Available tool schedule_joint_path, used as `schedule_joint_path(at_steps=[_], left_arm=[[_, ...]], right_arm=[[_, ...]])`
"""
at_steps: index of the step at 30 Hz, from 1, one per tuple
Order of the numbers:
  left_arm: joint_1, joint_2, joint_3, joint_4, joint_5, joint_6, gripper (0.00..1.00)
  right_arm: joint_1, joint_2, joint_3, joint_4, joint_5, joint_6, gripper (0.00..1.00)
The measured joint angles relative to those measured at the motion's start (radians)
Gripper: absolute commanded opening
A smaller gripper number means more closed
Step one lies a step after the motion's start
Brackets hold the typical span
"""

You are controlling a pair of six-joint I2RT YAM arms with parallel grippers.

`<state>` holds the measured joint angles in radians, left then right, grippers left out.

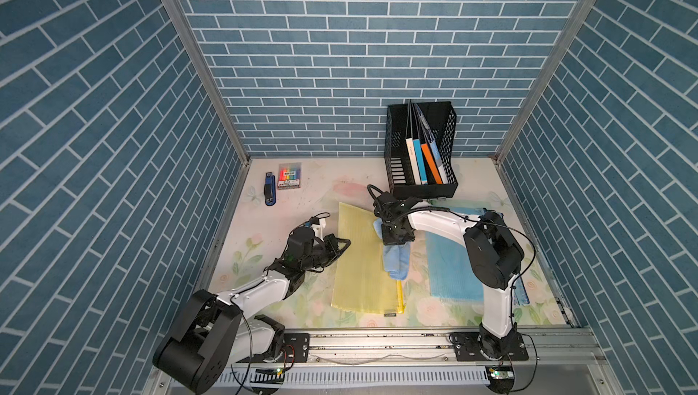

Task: Wipe the document bag
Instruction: Wipe the dirt from the document bag, then pick up the document bag from the center of the board.

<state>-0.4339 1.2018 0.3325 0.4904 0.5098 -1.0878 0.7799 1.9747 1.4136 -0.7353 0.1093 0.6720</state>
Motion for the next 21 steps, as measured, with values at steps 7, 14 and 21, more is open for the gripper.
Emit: schedule_joint_path(at_steps=[7,14,21], left_arm=[[0.018,-0.032,-0.013,-0.016,0.005,-0.004,0.0],[0.0,-0.039,-0.001,0.035,0.027,-0.089,0.0],[-0.136,-0.009,0.172,0.111,0.002,-0.186,0.0]], right_arm=[[-0.008,-0.082,0.064,-0.08,0.058,-0.033,0.0],[-0.003,-0.457,0.12,-0.142,0.119,-0.053,0.0],[-0.016,-0.672,0.145,-0.307,0.257,-0.061,0.0]])
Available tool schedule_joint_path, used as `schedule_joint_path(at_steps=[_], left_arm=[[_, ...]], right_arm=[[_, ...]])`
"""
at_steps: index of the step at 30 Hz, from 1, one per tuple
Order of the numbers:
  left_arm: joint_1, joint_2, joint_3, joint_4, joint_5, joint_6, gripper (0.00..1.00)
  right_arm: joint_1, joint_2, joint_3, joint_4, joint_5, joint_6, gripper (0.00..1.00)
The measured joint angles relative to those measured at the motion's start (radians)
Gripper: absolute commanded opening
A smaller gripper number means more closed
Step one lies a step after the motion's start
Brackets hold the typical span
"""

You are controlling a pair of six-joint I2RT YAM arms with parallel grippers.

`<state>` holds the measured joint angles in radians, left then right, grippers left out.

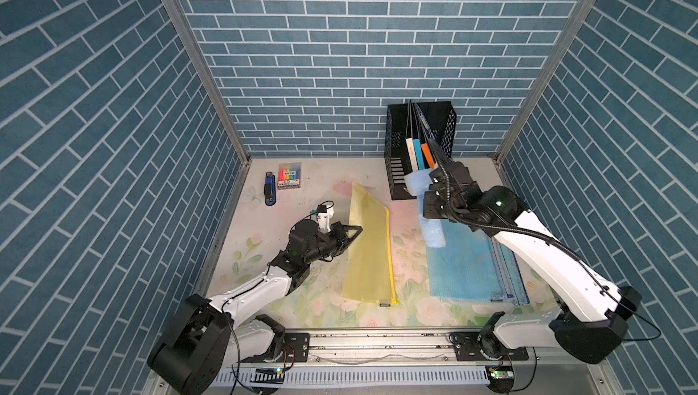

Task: Wipe the document bag
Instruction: Pick up the document bag from the center of the board, then place the document bag.

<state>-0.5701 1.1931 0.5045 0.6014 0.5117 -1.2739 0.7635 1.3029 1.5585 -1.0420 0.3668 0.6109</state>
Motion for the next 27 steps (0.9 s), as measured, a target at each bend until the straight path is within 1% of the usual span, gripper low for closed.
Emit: schedule_joint_path(at_steps=[7,12,17,20,24,27], left_arm=[[-0.157,0.12,0.224,0.055,-0.039,-0.036,0.0],[-0.266,0.281,0.42,0.087,-0.071,-0.05,0.0],[-0.357,0.452,0.563,0.146,-0.114,-0.092,0.0],[-0.394,0.566,0.641,0.205,-0.131,-0.134,0.0],[-0.426,0.738,0.812,0.227,-0.143,-0.17,0.0],[-0.439,0.813,0.89,0.246,-0.168,-0.195,0.0]], right_arm=[[-0.019,-0.167,0.0,-0.111,0.139,0.003,0.0],[-0.025,-0.278,0.006,-0.185,0.242,0.014,0.0],[-0.026,-0.34,0.02,-0.24,0.309,0.021,0.0],[-0.026,-0.359,0.032,-0.277,0.332,0.021,0.0],[-0.026,-0.373,0.06,-0.322,0.357,0.021,0.0],[-0.027,-0.373,0.087,-0.343,0.374,0.02,0.0]])
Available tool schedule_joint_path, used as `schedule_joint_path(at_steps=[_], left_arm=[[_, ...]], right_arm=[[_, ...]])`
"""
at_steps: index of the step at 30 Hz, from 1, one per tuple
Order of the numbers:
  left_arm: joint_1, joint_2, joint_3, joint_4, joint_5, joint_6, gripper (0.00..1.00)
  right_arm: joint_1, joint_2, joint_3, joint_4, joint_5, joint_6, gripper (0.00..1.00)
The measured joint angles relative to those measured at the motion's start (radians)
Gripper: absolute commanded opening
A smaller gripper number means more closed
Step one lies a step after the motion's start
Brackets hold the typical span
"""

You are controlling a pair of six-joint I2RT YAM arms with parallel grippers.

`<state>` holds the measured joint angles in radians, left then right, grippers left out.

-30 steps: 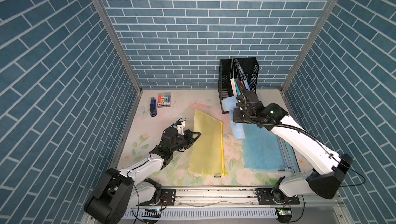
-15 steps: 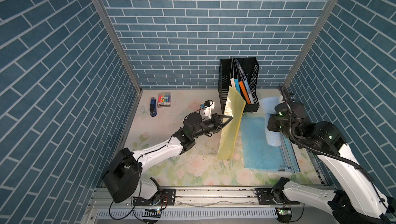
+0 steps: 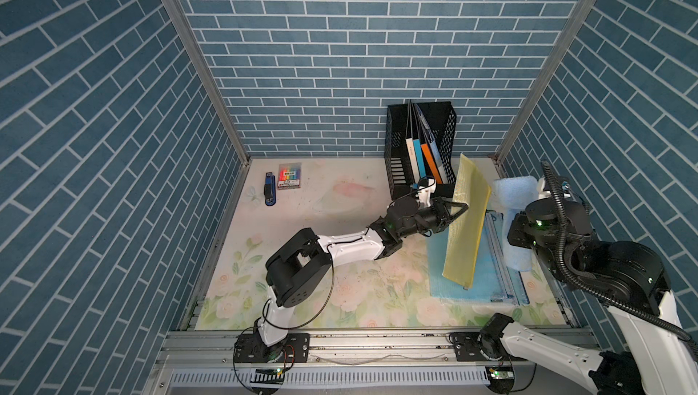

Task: Wipe the document bag
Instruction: Place the document bag.

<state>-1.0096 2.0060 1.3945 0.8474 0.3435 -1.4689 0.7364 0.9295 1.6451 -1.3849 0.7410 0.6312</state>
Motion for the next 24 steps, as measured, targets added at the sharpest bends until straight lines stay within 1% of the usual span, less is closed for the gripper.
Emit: schedule_joint_path(at_steps=[6,10,14,18,24], left_arm=[[-0.01,0.105,0.007,0.113,-0.075,-0.085,0.0],[-0.009,0.168,-0.067,0.191,-0.129,-0.134,0.0],[-0.005,0.257,-0.154,0.264,-0.168,-0.186,0.0],[-0.003,0.312,-0.209,0.271,-0.179,-0.208,0.0],[-0.003,0.321,-0.21,0.273,-0.186,-0.202,0.0]], right_arm=[[0.0,-0.002,0.009,-0.02,0.015,-0.003,0.0],[0.0,0.002,-0.015,-0.02,0.014,-0.009,0.0],[0.0,0.005,-0.073,-0.009,-0.002,-0.011,0.0],[0.0,0.004,-0.123,0.008,-0.022,-0.011,0.0],[-0.002,0.002,-0.17,0.025,-0.048,-0.011,0.0]])
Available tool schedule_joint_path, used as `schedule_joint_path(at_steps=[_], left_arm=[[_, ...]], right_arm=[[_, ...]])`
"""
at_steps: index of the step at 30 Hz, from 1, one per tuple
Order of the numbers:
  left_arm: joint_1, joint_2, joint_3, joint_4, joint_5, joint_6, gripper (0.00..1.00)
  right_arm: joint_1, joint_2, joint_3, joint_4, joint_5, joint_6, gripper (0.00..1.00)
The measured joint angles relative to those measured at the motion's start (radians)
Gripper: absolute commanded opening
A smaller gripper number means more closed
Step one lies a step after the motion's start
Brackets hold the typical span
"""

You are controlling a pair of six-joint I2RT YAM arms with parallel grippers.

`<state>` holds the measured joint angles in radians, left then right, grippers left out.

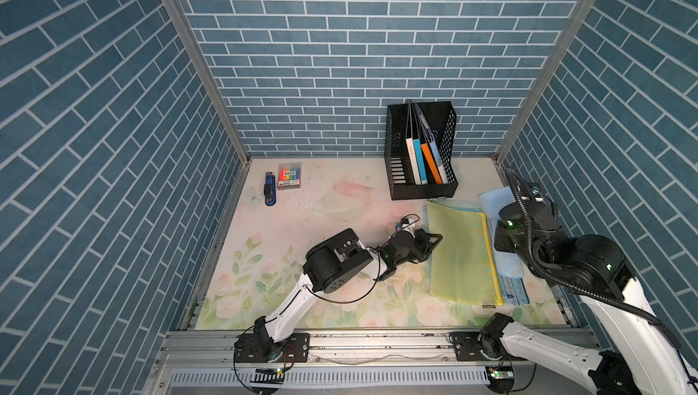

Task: Wipe the document bag
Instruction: Place the document bag.

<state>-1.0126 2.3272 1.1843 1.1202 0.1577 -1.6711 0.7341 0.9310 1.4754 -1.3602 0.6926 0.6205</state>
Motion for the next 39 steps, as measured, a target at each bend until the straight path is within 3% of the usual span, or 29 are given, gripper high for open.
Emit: schedule_joint_path(at_steps=[13,20,23,32,39], left_arm=[[0.0,-0.016,-0.082,0.008,-0.082,0.002,0.0],[0.0,-0.024,-0.082,-0.062,-0.091,0.032,0.57],[0.0,-0.048,-0.077,-0.118,-0.093,0.052,0.73],[0.0,-0.182,0.085,-0.612,-0.156,0.267,0.89],[0.007,-0.25,0.151,-0.921,-0.25,0.386,0.92]], right_arm=[[-0.004,0.003,-0.055,0.043,-0.042,0.002,0.0],[-0.01,0.018,-0.093,0.071,-0.067,0.003,0.0],[-0.014,0.03,-0.099,0.082,-0.076,0.002,0.0],[-0.024,0.037,-0.118,0.126,-0.094,0.003,0.0],[-0.037,0.043,-0.133,0.145,-0.096,0.003,0.0]])
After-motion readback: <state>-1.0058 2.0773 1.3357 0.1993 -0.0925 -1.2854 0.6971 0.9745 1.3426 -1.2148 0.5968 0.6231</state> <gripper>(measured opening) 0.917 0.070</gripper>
